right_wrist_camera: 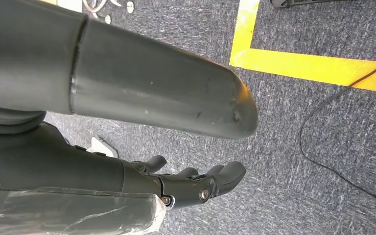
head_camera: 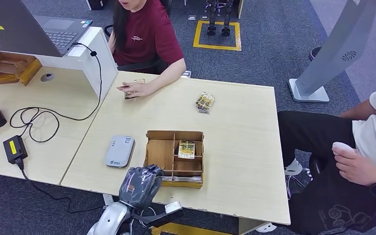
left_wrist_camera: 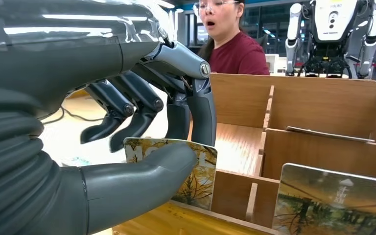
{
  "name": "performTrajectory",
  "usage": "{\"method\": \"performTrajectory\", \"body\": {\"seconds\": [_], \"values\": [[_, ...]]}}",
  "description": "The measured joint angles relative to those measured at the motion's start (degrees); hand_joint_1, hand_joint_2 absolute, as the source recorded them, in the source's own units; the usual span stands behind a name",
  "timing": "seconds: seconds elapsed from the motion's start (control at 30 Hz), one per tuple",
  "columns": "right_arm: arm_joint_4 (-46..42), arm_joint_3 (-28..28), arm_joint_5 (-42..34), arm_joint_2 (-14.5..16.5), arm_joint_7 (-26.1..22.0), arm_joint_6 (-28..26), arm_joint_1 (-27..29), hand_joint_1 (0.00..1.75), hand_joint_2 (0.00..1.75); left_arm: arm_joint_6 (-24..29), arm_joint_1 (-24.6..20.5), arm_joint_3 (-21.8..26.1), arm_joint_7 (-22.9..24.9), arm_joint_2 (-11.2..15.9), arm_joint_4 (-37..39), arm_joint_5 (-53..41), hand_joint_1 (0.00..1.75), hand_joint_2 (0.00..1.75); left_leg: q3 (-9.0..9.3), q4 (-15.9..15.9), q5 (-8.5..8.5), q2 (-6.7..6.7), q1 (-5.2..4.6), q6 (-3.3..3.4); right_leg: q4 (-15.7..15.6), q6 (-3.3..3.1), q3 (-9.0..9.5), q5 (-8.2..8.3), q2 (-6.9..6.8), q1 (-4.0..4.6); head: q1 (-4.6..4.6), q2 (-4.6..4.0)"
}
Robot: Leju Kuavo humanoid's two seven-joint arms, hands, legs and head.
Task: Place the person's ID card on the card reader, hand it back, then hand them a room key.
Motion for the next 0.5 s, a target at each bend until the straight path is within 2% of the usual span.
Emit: {"method": "performTrajectory", "body": {"seconds": [0.2, 0.5], "values": [[0.00, -0.02, 0.14, -0.01, 0.08, 0.02, 0.01, 0.00, 0.00, -0.31, 0.00, 0.72, -1.92, -0.41, -1.55, 4.45, 1.75, 1.75, 0.00, 0.00, 0.00, 0.00, 0.00, 0.00, 0.00, 0.00, 0.00, 0.00, 0.00, 0.00, 0.00, 0.00], [0.00, -0.59, 0.27, 0.00, 0.64, 0.02, 0.02, 0.00, 0.00, -2.50, -2.11, 1.33, -1.22, -0.93, -15.09, 4.56, 1.75, 1.75, 0.00, 0.00, 0.01, -0.01, 0.00, 0.00, 0.00, 0.00, -0.01, 0.01, -0.01, 0.00, 0.01, 0.00]]}}
